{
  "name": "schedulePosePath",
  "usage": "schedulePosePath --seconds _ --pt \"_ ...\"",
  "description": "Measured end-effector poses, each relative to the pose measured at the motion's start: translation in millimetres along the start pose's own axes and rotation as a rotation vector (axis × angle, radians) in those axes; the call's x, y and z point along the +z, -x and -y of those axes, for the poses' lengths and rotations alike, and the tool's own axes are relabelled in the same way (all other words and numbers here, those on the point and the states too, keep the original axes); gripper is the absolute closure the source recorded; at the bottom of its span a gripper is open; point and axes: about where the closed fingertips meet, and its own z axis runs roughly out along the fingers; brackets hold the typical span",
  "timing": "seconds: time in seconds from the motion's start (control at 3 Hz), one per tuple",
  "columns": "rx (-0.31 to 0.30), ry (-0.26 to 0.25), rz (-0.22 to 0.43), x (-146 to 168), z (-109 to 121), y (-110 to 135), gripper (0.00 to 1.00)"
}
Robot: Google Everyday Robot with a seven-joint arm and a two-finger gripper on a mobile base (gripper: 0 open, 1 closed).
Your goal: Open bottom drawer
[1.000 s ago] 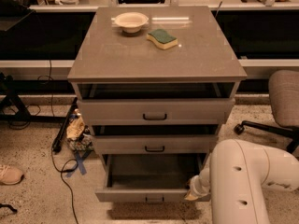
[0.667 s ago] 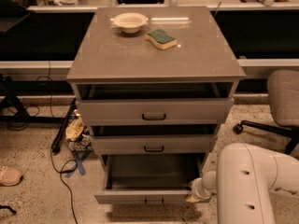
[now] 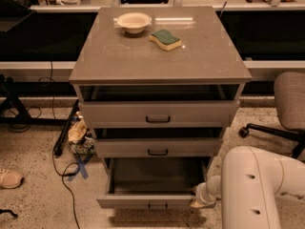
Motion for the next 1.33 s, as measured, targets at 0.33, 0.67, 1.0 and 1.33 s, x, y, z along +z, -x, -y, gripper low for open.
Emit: schedulePosePath --seconds 0.33,0.67,1.0,1.33 --pt "0.026 0.004 0.02 3.2 -14.6 -8.5 1.0" --pt "0.026 0.005 0.02 -1.1 -14.3 -5.4 0.76" --pt "0.026 0.007 0.021 -0.1 -15.5 -4.8 0.54" --pt "0.026 0.009 0.022 0.5 -16.4 -4.4 0.31"
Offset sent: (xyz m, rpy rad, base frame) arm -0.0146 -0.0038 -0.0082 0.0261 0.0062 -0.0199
